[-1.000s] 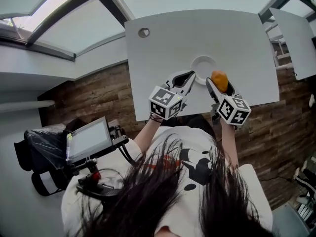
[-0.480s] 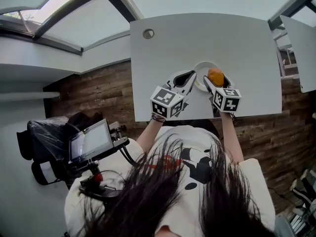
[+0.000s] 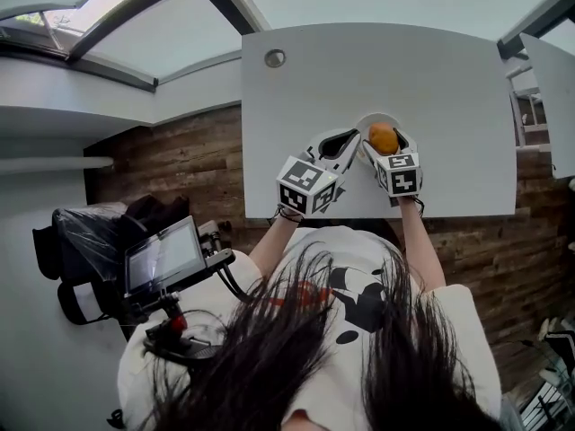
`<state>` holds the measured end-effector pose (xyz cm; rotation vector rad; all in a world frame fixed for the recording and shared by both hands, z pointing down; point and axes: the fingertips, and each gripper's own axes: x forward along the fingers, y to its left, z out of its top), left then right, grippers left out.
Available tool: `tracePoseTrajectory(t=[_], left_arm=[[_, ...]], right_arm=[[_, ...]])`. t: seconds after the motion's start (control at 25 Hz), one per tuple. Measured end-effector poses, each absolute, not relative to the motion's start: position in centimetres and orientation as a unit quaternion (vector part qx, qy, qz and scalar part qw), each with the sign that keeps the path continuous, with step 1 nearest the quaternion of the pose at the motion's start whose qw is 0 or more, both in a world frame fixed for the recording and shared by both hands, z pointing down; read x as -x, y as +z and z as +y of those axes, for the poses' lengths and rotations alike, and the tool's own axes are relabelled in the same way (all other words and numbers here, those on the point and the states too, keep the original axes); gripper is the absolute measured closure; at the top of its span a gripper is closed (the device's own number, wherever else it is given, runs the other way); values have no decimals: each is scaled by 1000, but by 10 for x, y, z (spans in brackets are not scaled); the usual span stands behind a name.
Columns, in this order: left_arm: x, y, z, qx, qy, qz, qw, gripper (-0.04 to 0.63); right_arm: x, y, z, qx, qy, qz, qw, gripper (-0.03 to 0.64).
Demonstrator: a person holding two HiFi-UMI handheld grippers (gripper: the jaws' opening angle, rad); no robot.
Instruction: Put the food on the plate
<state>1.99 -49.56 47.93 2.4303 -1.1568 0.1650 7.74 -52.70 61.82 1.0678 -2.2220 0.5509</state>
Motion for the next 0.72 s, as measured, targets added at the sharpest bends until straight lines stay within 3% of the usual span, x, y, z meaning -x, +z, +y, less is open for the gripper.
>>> tracePoseTrajectory(t=[0.72], left_arm=[[-15, 487, -495, -874, 68, -425, 227, 584]], right_arm=[[-81, 641, -523, -392, 167, -826, 370, 242]])
